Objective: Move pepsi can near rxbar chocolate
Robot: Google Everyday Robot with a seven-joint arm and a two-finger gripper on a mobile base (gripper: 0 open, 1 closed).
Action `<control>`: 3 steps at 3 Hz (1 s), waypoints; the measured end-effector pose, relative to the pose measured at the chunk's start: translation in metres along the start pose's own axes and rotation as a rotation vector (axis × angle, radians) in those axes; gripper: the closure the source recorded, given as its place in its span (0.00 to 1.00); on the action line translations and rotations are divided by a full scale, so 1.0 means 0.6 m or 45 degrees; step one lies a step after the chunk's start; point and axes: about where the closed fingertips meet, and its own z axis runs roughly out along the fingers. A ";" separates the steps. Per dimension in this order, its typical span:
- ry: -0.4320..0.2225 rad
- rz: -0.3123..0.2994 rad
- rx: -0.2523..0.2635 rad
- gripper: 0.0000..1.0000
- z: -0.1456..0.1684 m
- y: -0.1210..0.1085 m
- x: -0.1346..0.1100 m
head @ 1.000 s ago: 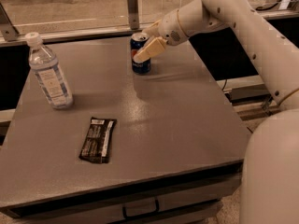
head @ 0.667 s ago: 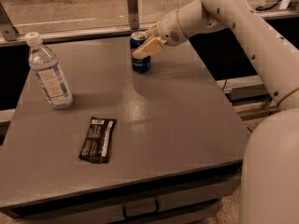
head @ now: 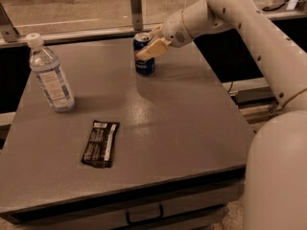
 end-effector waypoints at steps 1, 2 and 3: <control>-0.017 -0.019 -0.030 1.00 -0.008 0.009 -0.011; -0.048 -0.042 -0.058 1.00 -0.025 0.031 -0.028; -0.075 -0.055 -0.150 1.00 -0.026 0.084 -0.042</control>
Offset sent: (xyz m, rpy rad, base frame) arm -0.0447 -0.0068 0.0378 0.0513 -0.0219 0.0911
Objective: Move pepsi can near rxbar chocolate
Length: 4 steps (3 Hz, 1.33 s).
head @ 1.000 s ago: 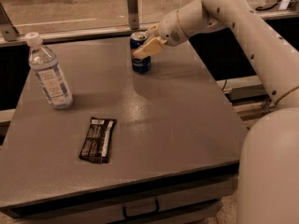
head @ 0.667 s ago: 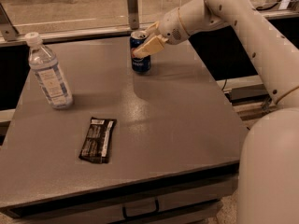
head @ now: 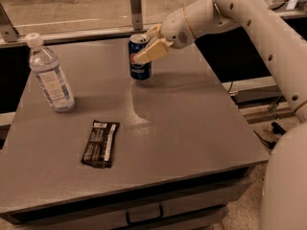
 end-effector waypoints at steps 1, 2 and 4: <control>0.000 0.000 0.000 1.00 0.000 0.000 0.000; 0.010 -0.053 -0.071 1.00 0.019 0.035 -0.009; 0.059 -0.259 -0.227 1.00 0.040 0.187 -0.051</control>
Offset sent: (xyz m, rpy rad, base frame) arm -0.0531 0.0290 -0.0081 -0.0455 -0.0226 0.1722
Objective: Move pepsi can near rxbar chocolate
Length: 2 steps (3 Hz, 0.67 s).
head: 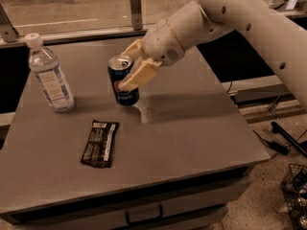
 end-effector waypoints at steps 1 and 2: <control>-0.068 0.005 -0.090 1.00 0.010 0.056 -0.010; -0.109 0.007 -0.102 1.00 0.015 0.071 -0.004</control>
Offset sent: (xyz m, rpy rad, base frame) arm -0.0342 0.0011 -0.0050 0.0318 0.0523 0.0639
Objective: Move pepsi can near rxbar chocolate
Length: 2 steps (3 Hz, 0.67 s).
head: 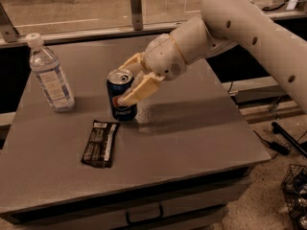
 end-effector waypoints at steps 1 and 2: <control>-0.003 -0.001 0.008 1.00 -0.002 0.013 0.007; 0.014 0.000 0.002 1.00 -0.004 0.023 0.010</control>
Offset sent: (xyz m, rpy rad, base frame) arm -0.0155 -0.0167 -0.0075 -0.0302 -0.0051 -0.0098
